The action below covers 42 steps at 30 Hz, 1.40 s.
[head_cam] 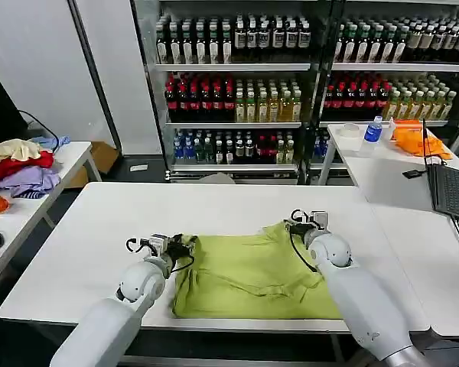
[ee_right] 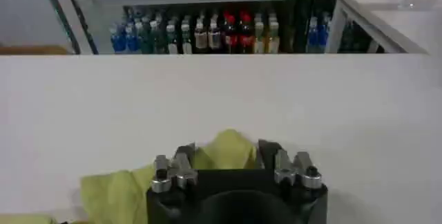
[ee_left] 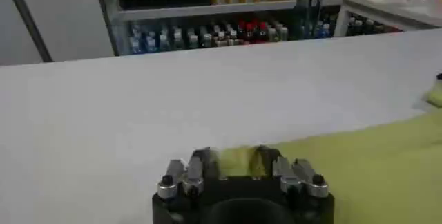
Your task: Fold and organize the clothes.
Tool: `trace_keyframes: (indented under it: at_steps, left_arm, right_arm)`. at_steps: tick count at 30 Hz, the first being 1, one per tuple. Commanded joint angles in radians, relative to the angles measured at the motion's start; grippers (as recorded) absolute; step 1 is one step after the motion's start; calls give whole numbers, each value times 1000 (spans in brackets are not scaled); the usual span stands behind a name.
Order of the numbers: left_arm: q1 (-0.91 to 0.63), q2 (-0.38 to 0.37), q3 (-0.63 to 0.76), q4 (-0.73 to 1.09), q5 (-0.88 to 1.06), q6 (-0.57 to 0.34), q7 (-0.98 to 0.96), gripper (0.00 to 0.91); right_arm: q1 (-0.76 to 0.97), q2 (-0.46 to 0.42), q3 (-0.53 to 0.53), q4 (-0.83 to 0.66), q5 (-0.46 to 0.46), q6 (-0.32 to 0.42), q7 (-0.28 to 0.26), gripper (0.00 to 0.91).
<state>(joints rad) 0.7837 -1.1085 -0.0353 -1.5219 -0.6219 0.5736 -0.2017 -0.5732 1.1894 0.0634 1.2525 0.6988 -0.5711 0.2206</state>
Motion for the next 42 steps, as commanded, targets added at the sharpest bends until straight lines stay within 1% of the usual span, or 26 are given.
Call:
trace_keyframes:
  at_steps: [1,6,12,17,24,28,31,35,41,42]
  left_arm:
    - [8,3,0,-1,-8,3,10,20]
    - [8,9,-17,-27,-39,-6,11,20]
    - [0,31,-36,-75,-72,-15,9,20]
    - [20,52,-43,-139,-80,-16,10,20]
    - [79,63,-51,-226,-78,-11,8,20]
    - [119,78,-67,-282,-79,-7,12,20]
    - [142,91,-79,-309,-80,-4,17,20]
    - [180,126,-86,-344,-79,0,27,20]
    - [270,163,-110,-422,-77,3,30,20]
    - [283,166,-112,-429,-77,2,31,20]
  right_arm:
    - [13,11,-6,-16,7,4,-2,0]
    - [-3,5,5,28,1,23,-2,0]
    - [-50,-19,36,127,2,26,0,0]
    - [-95,-62,63,225,12,21,2,0]
    - [-182,-137,125,414,37,5,14,0]
    - [-254,-176,170,508,45,0,16,0]
    - [-350,-210,224,594,47,-1,16,0]
    - [-443,-251,266,679,50,0,15,0]
    - [-594,-274,353,826,61,-6,21,0]
    - [-611,-273,368,833,61,-6,21,0]
